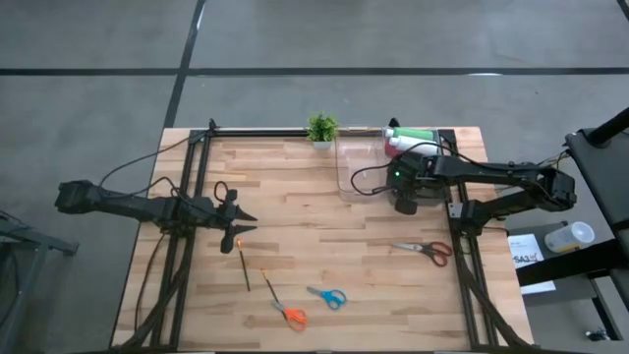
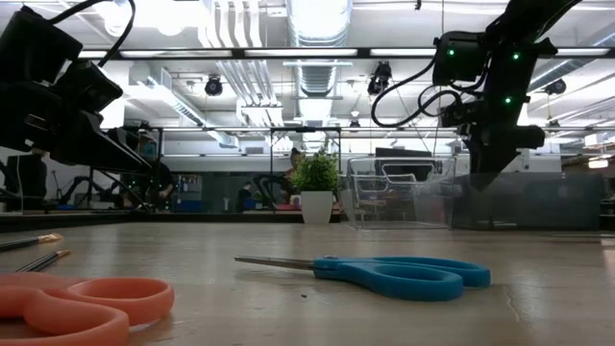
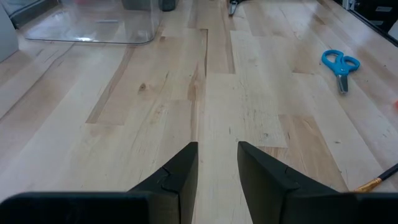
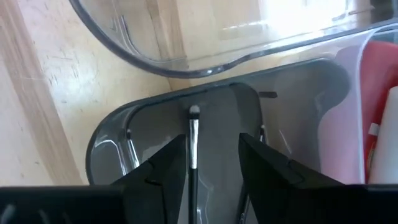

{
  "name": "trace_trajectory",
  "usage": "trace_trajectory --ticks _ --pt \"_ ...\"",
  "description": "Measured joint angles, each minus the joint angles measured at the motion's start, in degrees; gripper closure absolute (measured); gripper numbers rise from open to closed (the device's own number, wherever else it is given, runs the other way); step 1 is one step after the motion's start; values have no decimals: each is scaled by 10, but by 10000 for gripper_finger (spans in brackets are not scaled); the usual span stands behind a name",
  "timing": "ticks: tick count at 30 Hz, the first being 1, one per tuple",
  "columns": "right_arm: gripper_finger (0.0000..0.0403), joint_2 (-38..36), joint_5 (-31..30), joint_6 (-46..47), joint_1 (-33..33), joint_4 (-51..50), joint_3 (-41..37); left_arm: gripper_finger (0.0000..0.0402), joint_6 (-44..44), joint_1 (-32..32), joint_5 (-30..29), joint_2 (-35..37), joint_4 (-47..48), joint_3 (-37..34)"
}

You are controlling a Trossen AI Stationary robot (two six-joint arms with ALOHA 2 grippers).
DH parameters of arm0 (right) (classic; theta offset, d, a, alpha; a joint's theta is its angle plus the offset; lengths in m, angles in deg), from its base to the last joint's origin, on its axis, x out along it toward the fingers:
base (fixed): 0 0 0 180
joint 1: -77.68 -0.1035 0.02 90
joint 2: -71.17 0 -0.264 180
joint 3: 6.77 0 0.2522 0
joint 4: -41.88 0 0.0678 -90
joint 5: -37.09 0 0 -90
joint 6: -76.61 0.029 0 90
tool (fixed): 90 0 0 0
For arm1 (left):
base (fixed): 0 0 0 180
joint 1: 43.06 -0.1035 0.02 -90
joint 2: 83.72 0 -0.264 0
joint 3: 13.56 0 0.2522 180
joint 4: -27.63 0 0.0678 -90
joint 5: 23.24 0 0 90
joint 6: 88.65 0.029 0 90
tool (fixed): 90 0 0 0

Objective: Pick & Place Paint Supplies
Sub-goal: Put the left gold paintbrush into the black bin

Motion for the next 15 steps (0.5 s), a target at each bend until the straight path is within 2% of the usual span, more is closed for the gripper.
trace_trajectory --ticks 8,15 --pt "261 -66 3 2 -2 -3 20 280 0 0 0 0 0 0" --pt "261 -156 34 61 -12 9 24 280 0 0 0 0 0 0"
